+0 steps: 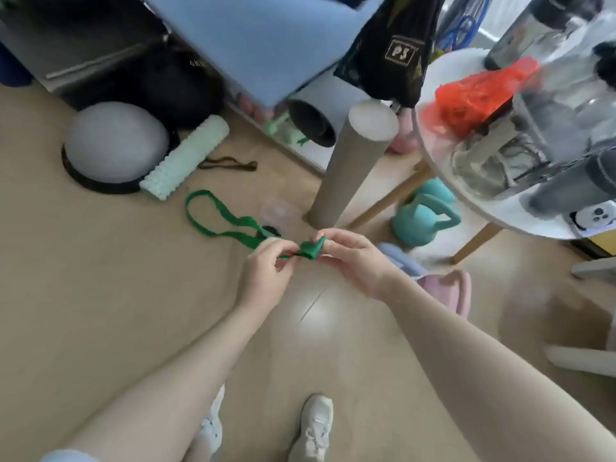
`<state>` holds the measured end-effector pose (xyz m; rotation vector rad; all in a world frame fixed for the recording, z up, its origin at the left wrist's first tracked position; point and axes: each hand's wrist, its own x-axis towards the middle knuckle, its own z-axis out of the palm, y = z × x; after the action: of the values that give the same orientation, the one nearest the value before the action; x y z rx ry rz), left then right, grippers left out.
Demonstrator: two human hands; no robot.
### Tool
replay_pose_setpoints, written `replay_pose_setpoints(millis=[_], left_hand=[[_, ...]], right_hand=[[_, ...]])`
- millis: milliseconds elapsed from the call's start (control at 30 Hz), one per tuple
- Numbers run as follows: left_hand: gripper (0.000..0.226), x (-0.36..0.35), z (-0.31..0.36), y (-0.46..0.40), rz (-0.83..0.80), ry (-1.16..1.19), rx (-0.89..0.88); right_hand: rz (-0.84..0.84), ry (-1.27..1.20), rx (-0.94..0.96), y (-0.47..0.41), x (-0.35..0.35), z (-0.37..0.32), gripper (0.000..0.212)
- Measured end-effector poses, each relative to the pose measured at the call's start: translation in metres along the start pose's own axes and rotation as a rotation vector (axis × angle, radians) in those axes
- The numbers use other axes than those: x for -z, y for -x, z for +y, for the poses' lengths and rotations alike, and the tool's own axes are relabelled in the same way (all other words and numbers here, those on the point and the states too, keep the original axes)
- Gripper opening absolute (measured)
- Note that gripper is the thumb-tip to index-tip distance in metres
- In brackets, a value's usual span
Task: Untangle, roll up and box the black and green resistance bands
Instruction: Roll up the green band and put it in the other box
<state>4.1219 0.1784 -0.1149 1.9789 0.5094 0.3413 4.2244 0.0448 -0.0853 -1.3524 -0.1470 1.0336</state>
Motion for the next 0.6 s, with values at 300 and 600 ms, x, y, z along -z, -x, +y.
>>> replay_pose_setpoints(millis=[300,600], left_hand=[[0.008,-0.191,-0.158,0.073,-0.302,-0.004,0.190],[0.013,-0.300,-0.307,0.101,-0.874,-0.100,0.143]], right_hand=[[0.066,0.114,-0.174,-0.018,0.141,0.218,0.011],[0.179,0.283,-0.288,-0.021,0.219,0.396,0.010]])
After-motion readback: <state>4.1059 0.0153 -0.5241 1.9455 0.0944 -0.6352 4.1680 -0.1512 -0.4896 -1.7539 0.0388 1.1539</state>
